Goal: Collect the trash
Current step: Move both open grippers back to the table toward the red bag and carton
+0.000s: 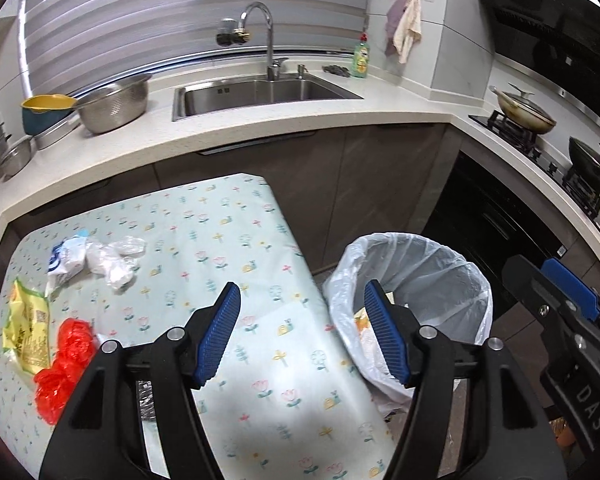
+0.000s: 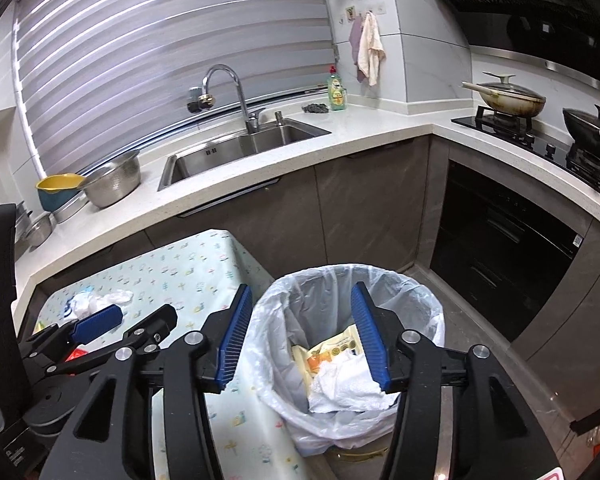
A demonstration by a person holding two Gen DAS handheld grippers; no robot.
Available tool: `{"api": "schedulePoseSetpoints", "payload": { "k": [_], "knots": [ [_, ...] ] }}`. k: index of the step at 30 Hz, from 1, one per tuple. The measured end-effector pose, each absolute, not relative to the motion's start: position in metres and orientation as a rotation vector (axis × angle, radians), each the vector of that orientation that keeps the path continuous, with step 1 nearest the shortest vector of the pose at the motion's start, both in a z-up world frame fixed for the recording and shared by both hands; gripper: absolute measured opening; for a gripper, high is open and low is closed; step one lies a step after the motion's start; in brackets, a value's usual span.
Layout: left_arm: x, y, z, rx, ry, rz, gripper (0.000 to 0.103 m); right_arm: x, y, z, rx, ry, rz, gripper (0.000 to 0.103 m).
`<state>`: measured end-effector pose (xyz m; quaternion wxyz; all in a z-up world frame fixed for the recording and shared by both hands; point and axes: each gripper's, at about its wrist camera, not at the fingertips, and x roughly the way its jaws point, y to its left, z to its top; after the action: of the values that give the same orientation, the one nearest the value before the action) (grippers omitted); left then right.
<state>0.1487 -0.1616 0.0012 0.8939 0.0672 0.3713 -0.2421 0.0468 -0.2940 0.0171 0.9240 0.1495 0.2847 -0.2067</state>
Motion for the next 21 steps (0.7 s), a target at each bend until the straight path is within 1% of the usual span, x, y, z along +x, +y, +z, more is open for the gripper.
{"api": "schedulePoseSetpoints", "payload": {
  "k": [2,10,14,21],
  "knots": [
    [0.148,-0.148,0.005,0.122,0.768,-0.488,0.062,0.047,-0.283,0.019,0.297,0.585,-0.408,0.055],
    [0.145,-0.097,0.012,0.095,0.747,-0.396,0.063,0.05,-0.237,0.02,0.266,0.616,-0.322,0.055],
    [0.144,-0.07,0.012,0.083,0.75,-0.354,0.063,0.051,-0.209,0.014,0.243,0.646,-0.278,0.057],
    [0.144,-0.021,0.002,0.052,0.773,-0.28,0.063,0.057,-0.166,-0.002,0.209,0.703,-0.212,0.057]
  ]
}}
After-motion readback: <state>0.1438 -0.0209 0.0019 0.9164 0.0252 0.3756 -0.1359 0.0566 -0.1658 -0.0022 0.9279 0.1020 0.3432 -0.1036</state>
